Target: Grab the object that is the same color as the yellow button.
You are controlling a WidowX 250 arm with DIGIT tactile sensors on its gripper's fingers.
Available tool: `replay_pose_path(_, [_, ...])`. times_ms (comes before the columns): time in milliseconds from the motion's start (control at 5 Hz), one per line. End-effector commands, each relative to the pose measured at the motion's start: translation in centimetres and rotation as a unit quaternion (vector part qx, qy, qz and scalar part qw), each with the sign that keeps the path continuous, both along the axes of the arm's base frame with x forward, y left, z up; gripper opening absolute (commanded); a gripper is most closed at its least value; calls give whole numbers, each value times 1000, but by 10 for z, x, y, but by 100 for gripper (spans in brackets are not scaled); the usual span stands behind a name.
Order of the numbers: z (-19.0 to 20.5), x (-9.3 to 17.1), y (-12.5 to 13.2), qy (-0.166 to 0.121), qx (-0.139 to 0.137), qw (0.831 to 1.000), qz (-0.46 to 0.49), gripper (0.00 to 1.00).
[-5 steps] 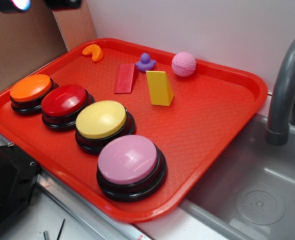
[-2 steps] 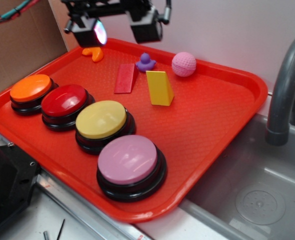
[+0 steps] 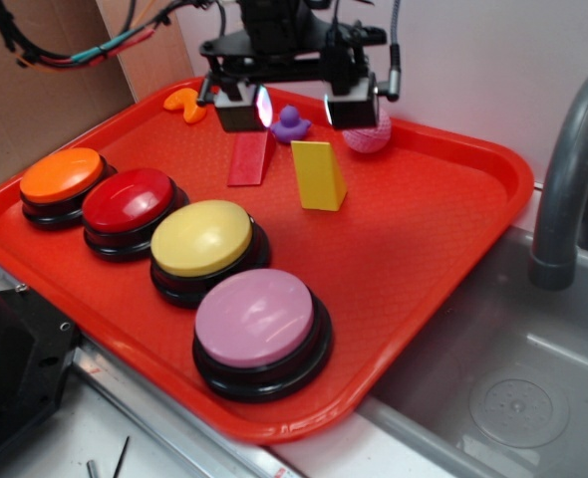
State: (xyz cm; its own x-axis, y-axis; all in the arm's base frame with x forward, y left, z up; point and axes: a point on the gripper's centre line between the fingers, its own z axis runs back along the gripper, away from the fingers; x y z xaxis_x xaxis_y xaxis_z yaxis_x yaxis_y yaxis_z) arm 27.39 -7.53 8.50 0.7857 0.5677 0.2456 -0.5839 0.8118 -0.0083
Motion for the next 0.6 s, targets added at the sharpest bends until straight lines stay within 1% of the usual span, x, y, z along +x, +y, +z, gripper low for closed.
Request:
replay_pose_path(0, [-6, 19, 5, -14, 7, 1000, 0, 100])
replay_pose_path(400, [-26, 21, 4, -2, 20, 1000, -6, 100])
